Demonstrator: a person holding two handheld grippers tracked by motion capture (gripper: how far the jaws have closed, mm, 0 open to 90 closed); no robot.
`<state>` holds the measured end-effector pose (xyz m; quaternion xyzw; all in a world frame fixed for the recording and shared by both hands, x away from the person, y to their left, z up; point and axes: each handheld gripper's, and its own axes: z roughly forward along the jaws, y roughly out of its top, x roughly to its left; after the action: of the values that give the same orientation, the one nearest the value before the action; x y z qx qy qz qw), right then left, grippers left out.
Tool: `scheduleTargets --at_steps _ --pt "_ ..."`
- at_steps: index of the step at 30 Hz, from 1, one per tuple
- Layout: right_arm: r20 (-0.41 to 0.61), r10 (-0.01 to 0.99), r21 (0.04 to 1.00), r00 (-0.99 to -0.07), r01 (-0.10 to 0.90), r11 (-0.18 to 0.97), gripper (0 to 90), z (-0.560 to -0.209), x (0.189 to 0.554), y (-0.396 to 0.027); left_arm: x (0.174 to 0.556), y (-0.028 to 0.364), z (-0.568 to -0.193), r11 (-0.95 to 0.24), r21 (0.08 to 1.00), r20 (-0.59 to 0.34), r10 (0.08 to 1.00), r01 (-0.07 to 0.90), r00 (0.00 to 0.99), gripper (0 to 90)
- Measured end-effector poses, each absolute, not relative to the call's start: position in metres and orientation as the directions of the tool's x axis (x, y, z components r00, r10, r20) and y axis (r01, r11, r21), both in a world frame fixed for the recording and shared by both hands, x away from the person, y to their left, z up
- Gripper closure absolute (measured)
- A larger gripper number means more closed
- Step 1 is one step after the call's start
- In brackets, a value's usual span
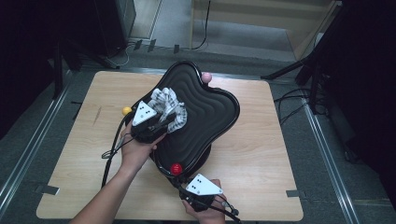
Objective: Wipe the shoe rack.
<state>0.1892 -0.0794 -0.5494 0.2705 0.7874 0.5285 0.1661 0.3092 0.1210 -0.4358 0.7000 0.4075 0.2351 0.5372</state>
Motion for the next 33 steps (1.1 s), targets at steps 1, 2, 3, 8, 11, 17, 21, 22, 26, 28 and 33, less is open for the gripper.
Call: scheduleTargets --at_steps 1,2,3,8,11,17,21,22,26,28,33 --pt "0.027 0.602 0.921 -0.798 0.254 0.295 76.0 -0.549 0.189 -0.079 0.312 0.117 -0.433 -0.094 0.944 -0.106 0.821 0.316 0.561 77.0" --pt "0.027 0.601 0.921 -0.798 0.254 0.295 76.0 -0.549 0.189 -0.079 0.314 0.113 -0.431 -0.096 0.945 -0.104 0.819 0.313 0.565 77.1" --pt "0.027 0.601 0.921 -0.799 0.254 0.295 76.0 -0.549 0.189 -0.079 0.316 0.110 -0.429 -0.102 0.946 -0.097 0.816 0.308 0.569 77.0" --pt "0.028 0.600 0.922 -0.799 0.253 0.294 76.0 -0.549 0.189 -0.080 0.330 0.095 -0.418 -0.101 0.950 -0.092 0.813 0.295 0.576 77.1" --pt "0.026 0.600 0.922 -0.799 0.251 0.295 76.0 -0.549 0.189 -0.080 0.337 0.085 -0.411 -0.115 0.951 -0.080 0.807 0.288 0.585 77.1" --pt "0.020 0.600 0.923 -0.800 0.245 0.296 76.0 -0.549 0.190 -0.080 0.348 0.069 -0.400 -0.126 0.952 -0.067 0.802 0.278 0.594 77.0" --pt "0.020 0.600 0.923 -0.799 0.245 0.296 76.0 -0.549 0.190 -0.080 0.348 0.069 -0.400 -0.118 0.952 -0.080 0.796 0.283 0.600 76.7" --pt "0.020 0.601 0.923 -0.799 0.245 0.296 76.0 -0.549 0.190 -0.080 0.347 0.070 -0.401 -0.117 0.952 -0.082 0.796 0.284 0.600 76.6" --pt "0.025 0.600 0.922 -0.799 0.250 0.295 76.0 -0.549 0.189 -0.080 0.343 0.077 -0.405 -0.123 0.949 -0.081 0.793 0.290 0.604 76.6" --pt "0.025 0.602 0.922 -0.798 0.251 0.295 76.0 -0.549 0.189 -0.079 0.339 0.080 -0.408 -0.125 0.948 -0.082 0.793 0.292 0.604 76.5" --pt "0.027 0.601 0.922 -0.799 0.253 0.295 76.0 -0.549 0.189 -0.079 0.329 0.090 -0.416 -0.118 0.946 -0.096 0.790 0.304 0.605 76.4"
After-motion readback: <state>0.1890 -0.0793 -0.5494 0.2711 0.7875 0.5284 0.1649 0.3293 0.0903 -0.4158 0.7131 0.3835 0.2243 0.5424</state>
